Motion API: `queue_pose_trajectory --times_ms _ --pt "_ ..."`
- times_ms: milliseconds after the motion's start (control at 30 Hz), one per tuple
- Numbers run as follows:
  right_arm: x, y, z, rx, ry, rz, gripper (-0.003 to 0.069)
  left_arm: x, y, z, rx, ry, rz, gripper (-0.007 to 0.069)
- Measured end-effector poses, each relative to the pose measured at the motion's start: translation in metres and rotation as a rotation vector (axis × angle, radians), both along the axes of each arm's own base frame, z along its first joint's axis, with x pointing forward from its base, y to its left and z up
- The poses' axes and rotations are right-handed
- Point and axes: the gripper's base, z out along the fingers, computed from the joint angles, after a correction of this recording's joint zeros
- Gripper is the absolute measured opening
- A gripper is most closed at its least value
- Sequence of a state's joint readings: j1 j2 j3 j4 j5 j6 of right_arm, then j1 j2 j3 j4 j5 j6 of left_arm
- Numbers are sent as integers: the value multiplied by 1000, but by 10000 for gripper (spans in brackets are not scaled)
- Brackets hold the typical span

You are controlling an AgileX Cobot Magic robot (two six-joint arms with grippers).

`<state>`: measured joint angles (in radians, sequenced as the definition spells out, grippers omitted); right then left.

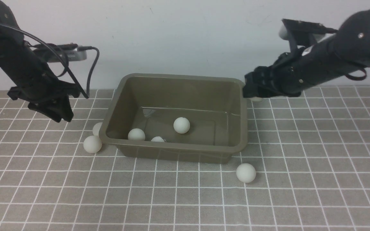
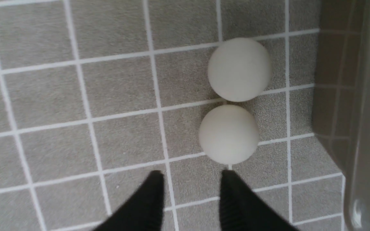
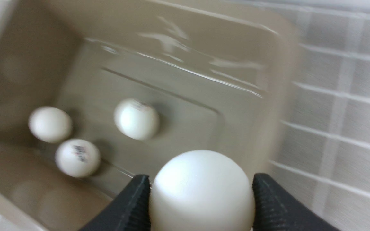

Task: Put the table tennis balls into the box on the grey coffee tablecloth.
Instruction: 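Release the ping pong ball into the bin and lift the gripper away, then reach for and grasp a ping pong ball on the table beside the basket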

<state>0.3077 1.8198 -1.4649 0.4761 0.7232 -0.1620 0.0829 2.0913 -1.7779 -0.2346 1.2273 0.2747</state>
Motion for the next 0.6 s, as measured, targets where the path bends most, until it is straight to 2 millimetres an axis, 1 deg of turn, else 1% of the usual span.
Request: queue_pose_trajectory --times_ms 67,100,133,167,200,233,267,333,400,433,500,533,567,600 --pt "8 11 -1 4 13 31 384 2 -5 -8 -1 14 -24 372" --pt "8 11 -4 1 24 33 388 3 -5 -10 -1 17 -24 384" --pt "17 21 -10 -4 53 63 445 5 -14 -21 1 42 -52 493" --pt "20 24 -10 -5 66 78 468 6 -18 -24 2 49 -64 521" --pt "23 26 -11 -10 86 95 507 7 -24 -31 7 64 -80 570" --pt "24 28 -10 -16 112 116 550 7 -28 -37 13 76 -93 601" --pt "25 28 -9 -17 107 116 556 8 -29 -39 16 81 -96 605" --pt "24 28 2 -44 124 152 594 8 -36 -47 37 98 -120 631" --pt "20 25 17 -77 117 173 595 9 -38 -57 72 122 -140 626" --pt "14 21 33 -114 97 184 573 10 -39 -63 91 135 -149 601" --pt "6 16 46 -143 82 191 535 10 -39 -69 100 143 -154 544" --pt "-3 11 60 -173 77 197 493 12 -39 -73 104 138 -154 466" --pt "-6 9 63 -188 75 198 480 13 -39 -75 104 136 -153 425" --pt "-14 3 75 -217 63 199 439 13 -39 -75 102 132 -153 350"
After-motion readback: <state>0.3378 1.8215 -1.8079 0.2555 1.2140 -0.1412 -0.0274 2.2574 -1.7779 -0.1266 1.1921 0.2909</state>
